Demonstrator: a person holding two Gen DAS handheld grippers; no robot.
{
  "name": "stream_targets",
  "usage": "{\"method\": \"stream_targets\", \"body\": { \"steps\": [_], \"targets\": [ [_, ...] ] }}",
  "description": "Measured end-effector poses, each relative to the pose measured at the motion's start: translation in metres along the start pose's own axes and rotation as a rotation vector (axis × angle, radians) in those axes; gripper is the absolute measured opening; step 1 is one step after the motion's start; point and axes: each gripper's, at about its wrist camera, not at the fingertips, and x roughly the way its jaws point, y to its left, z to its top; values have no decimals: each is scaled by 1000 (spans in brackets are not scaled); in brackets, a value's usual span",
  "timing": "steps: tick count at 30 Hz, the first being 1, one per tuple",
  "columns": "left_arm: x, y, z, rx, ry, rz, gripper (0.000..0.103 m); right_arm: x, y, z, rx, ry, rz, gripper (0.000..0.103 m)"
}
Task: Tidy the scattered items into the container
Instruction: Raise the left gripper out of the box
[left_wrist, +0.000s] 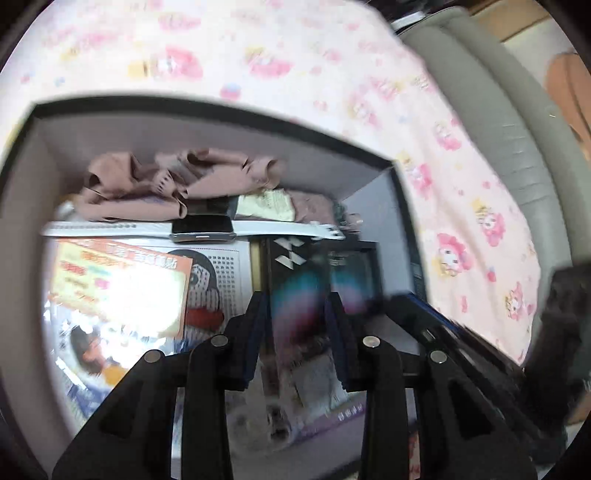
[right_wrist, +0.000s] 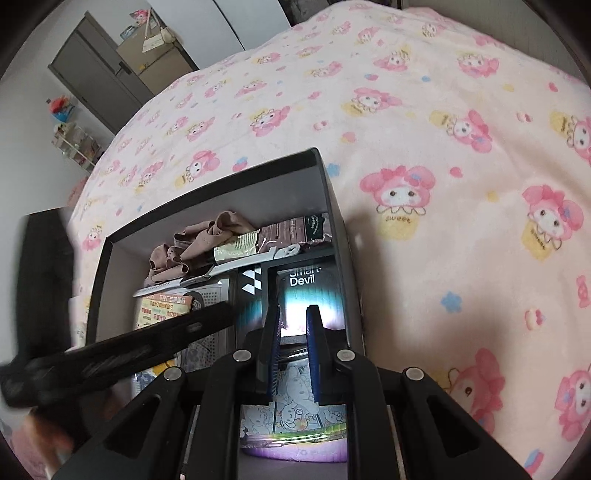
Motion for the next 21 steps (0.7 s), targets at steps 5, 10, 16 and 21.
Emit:
{"method": "stream_targets", "body": {
  "steps": [5,10,16,21],
  "targets": [
    [-36,-12,-12,81,-103,26,51,-13,16,-10,-35,-39,-39,16],
    [-61,-30,-36,170,-135,57,51,-44,30,-41,-59,-117,-65,18],
    [-100,-24,-86,263,-125,71,49,-70,42,-91,-49,-150,-69,18],
    [-121,-10,-108,259,-116,43,47,-82,59,-118,-98,-146,-59,18]
  ]
}}
